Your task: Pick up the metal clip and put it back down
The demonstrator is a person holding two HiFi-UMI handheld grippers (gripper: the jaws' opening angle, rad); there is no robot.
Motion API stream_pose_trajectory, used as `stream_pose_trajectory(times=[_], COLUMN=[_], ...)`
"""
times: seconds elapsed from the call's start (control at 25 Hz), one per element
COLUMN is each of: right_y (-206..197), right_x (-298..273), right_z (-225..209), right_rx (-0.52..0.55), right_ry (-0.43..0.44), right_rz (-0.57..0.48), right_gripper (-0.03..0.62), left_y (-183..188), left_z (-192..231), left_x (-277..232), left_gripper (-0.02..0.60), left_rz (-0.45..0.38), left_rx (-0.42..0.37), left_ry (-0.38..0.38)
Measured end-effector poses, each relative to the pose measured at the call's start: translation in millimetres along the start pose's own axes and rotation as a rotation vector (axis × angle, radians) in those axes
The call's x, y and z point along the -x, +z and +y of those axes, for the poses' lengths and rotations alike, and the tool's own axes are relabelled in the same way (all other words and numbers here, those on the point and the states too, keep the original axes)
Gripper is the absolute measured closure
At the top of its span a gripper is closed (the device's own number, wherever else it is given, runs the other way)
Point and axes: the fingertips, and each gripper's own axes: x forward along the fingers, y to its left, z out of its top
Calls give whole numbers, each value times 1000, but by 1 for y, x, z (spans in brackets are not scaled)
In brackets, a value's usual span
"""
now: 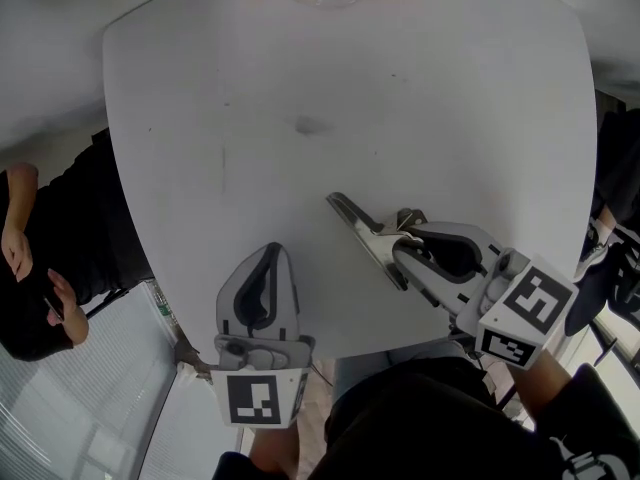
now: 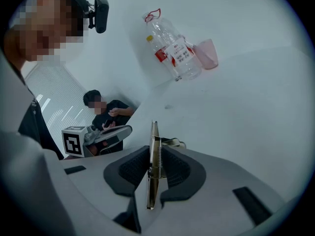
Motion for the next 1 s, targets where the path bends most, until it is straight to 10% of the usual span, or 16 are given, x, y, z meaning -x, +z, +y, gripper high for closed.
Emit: stream_pose_trajectory(times=[1.0], right_y=[-7], right_x=[-15], right_z=[-16], right_rx=[-141], right_ry=[58], right_rz=[87], right_gripper=[503], left_y=[-5], left_z=[2], left_x=[-25], left_gripper=[558], left_rz=[87], left_rx=[-5], left_ry=[14])
